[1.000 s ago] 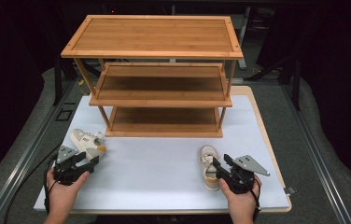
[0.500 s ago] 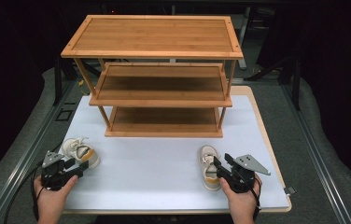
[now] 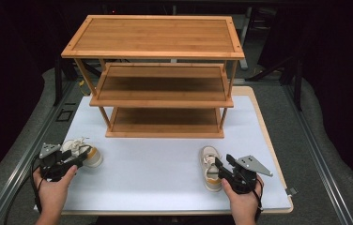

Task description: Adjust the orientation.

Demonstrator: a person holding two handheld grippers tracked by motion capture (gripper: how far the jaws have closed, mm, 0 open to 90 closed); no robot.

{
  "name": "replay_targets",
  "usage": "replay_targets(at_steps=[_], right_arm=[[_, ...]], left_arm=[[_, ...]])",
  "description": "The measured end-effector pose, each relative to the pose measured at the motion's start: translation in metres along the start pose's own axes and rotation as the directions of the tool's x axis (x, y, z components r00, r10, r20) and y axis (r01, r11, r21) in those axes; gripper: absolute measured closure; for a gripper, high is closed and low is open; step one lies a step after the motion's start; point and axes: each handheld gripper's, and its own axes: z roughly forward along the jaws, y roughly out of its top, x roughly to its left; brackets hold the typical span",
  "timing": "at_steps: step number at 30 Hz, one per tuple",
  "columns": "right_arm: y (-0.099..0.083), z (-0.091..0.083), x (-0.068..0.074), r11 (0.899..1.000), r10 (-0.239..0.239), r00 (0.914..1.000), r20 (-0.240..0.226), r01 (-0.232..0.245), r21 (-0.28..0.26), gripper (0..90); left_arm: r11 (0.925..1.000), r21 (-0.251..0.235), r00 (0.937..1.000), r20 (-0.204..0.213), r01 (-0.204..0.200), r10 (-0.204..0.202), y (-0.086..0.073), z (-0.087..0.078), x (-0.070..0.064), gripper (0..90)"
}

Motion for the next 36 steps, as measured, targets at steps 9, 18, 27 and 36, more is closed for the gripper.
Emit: replay_targets(at_steps=[9, 18, 27, 36], right_arm=[[-0.001, 0.001, 0.0, 1.0, -0.003, 1.0, 0.0, 0.003, 0.006, 52.0], [-0.001, -0.001, -0.003, 1.0, 0.011, 0.9999, -0.002, -0.011, -0.005, 51.6], [-0.001, 0.001, -0.002, 1.0, 0.009, 0.9999, -0.006, -0.009, 0.003, 51.3], [-0.001, 0.001, -0.002, 1.0, 0.015, 0.9999, -0.001, -0.015, 0.004, 51.3]], left_arm=[[0.9989, 0.044, 0.9924, -0.123, 0.015, -0.009, -0.003, 0.015, 0.014, 37.1], [0.9959, 0.064, 0.9868, -0.152, 0.065, -0.054, -0.008, 0.005, 0.034, 57.0], [0.9966, 0.08, 0.9891, -0.147, 0.02, -0.008, -0.005, 0.006, 0.031, 66.8], [0.993, 0.095, 0.9974, -0.006, -0.071, 0.072, -0.001, 0.008, -0.014, 77.3]])
